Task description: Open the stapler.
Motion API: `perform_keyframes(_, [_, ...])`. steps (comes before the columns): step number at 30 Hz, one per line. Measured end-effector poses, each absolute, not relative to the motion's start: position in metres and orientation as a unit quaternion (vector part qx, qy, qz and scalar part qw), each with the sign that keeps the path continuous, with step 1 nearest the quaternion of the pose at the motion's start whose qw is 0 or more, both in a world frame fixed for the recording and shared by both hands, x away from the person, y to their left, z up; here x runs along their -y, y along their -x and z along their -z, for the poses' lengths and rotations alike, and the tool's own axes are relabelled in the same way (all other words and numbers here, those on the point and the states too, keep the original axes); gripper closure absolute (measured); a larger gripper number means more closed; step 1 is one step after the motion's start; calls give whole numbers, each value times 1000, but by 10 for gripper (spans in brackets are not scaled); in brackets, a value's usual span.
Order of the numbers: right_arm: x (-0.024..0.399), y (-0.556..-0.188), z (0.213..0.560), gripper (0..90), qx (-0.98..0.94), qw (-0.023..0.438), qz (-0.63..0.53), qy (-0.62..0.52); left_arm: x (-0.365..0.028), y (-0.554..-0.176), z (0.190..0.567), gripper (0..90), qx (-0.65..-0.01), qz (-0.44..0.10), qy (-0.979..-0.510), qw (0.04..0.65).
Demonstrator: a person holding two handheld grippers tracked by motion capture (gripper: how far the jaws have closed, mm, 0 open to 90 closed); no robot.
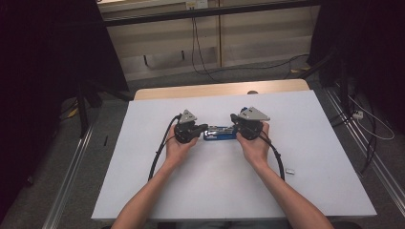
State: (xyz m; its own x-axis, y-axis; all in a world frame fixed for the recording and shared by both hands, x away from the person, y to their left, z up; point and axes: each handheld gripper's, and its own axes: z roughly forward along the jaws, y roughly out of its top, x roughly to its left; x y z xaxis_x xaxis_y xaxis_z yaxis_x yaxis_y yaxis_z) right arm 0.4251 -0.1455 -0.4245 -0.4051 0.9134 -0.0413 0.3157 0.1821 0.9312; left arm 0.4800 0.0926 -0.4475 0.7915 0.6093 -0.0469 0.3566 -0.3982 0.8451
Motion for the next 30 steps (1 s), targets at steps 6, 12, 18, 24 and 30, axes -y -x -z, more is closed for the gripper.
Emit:
perform_keyframes(6, [149,-425,425,900,-697,324,-460,-445,-93,-480,448,900,-293,-138,-825,463])
perform_keyframes(12, [152,-425,425,900,-697,324,-456,-449,-93,-480,448,900,-294,-138,-825,463])
perform_keyframes(18, [162,-426,428,900,-690,318,-463,-455,-93,-480,448,900,-297,-134,-823,465])
perform_keyframes(24, [166,-426,430,900,-692,321,-454,-460,-93,-479,448,900,-297,-135,-823,464])
perform_keyframes(30, [175,-424,430,900,-692,327,-449,-462,-93,-480,448,900,-297,-135,-823,465])
